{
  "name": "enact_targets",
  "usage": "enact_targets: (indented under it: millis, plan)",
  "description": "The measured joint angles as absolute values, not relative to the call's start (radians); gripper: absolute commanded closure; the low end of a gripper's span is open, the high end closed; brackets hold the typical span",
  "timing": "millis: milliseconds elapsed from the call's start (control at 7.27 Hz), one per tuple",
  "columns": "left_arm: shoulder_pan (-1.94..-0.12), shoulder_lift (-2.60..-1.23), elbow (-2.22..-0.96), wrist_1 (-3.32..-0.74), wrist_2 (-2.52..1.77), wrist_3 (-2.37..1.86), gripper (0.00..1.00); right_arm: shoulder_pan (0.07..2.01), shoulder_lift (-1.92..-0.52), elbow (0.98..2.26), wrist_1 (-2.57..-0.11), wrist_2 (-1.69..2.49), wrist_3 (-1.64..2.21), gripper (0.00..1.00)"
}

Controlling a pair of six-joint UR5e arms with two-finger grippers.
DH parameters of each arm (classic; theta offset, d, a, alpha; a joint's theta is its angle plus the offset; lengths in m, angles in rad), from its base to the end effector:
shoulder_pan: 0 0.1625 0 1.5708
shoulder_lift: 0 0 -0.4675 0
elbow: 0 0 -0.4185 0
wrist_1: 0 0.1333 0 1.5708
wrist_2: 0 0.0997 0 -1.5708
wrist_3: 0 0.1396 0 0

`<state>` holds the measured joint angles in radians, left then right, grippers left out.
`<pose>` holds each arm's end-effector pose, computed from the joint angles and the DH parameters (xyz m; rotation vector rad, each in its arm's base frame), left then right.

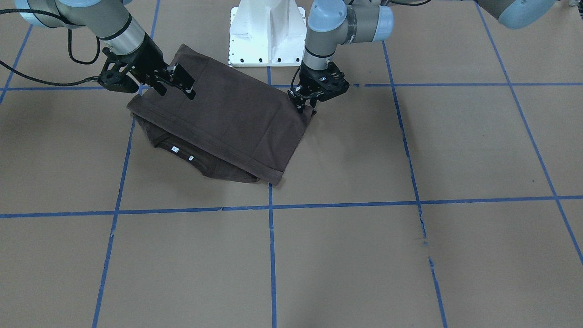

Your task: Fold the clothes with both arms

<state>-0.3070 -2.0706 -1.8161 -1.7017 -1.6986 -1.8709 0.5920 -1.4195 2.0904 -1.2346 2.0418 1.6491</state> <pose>0.6341 -0.3222 0.3011 -0.1179 0.8855 -0.5108 -0.4229 -0.3687 0.3467 -0.1658 -1.0686 0.3672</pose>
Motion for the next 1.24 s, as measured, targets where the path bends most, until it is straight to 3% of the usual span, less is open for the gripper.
enact_targets:
  millis: [687, 962, 1237]
  plan:
    - [-0.408, -2.076, -1.788, -1.702, -1.688, -1.807, 1.00, 0.600, -1.419, 2.076, -1.233, 2.041, 1.648, 0.00]
    - [-0.517, -2.110, -1.693, -1.731, -1.688, -1.700, 1.00, 0.606, -1.419, 2.063, -1.233, 2.041, 1.638, 0.00]
    - [-0.622, -2.202, -1.518, -1.819, -1.687, -1.594, 1.00, 0.613, -1.419, 2.057, -1.233, 2.037, 1.634, 0.00]
